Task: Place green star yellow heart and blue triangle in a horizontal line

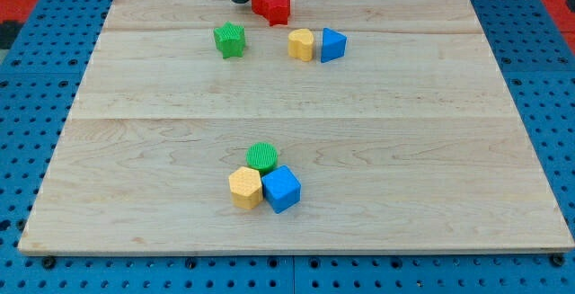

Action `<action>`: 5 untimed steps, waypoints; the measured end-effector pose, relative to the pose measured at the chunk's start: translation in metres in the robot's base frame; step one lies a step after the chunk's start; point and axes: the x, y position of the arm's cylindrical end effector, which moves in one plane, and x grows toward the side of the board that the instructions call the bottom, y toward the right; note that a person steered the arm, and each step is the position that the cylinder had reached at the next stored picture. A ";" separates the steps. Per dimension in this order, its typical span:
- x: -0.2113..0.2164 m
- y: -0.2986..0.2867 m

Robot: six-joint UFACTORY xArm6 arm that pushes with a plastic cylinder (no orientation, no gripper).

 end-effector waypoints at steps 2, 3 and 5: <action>0.038 -0.083; 0.079 -0.116; 0.085 -0.012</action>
